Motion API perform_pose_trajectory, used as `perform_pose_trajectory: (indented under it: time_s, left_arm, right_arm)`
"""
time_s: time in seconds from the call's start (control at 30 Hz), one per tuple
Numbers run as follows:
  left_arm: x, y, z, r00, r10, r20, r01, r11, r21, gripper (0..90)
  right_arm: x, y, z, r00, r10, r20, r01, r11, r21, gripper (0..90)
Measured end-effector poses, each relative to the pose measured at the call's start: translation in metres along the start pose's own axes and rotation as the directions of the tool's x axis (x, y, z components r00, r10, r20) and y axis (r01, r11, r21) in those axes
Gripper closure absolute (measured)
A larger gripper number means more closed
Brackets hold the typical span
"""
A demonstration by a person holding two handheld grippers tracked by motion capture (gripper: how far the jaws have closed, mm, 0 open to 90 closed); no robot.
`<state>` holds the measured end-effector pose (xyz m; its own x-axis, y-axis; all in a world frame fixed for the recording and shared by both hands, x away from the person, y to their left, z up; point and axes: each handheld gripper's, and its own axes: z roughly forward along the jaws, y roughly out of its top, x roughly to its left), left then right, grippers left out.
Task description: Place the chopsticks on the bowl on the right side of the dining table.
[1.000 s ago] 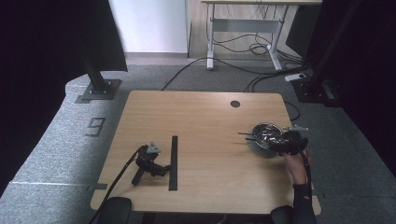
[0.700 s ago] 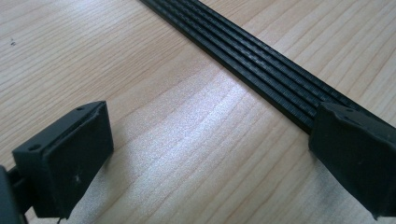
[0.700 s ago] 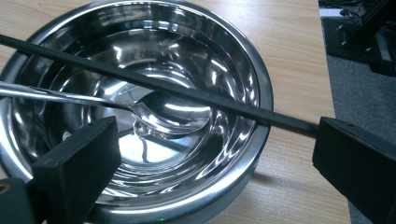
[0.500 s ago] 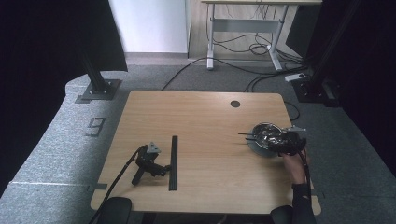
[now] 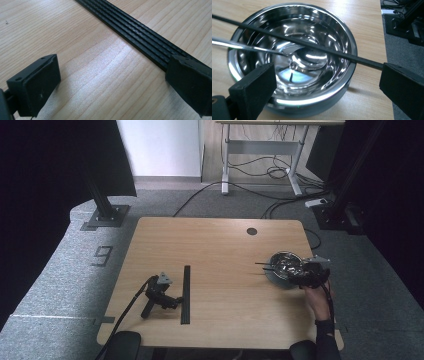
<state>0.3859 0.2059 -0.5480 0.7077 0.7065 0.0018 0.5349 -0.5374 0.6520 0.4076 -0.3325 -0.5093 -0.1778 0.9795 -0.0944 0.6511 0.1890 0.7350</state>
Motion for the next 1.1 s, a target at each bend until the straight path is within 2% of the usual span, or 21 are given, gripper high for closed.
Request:
perform_pose_trajectory:
  time_s: [0.3, 0.53, 0.7, 0.87, 1.1]
  left_arm:
    - [0.000, 0.000, 0.000, 1.0000, 0.000, 0.000, 0.000, 1.0000, 0.000, 0.0]
    - [0.000, 0.000, 0.000, 1.0000, 0.001, 0.000, -0.001, 1.0000, 0.000, 0.0]
    - [0.000, 0.000, 0.000, 1.0000, 0.001, 0.000, -0.001, 1.0000, 0.001, 0.0]
    - [0.000, 0.000, 0.000, 1.0000, 0.000, 0.000, 0.000, 1.0000, 0.001, 0.0]
    - [0.000, 0.000, 0.000, 1.0000, 0.001, 0.000, -0.001, 1.0000, 0.000, 0.0]
  right_arm:
    - [0.002, -0.008, -0.023, 0.9992, -0.030, -0.025, 0.029, 0.999, -0.013, 0.6]
    - [0.008, -0.013, -0.040, 0.9955, -0.061, -0.072, 0.061, 0.998, -0.007, 0.7]
    - [0.018, -0.014, -0.050, 0.9905, -0.081, -0.111, 0.080, 0.997, -0.013, 0.7]
    - [0.031, -0.013, -0.055, 0.9816, -0.099, -0.163, 0.099, 0.995, -0.014, 0.7]
    - [0.054, -0.006, -0.057, 0.9622, -0.141, -0.233, 0.139, 0.990, -0.023, 0.7]
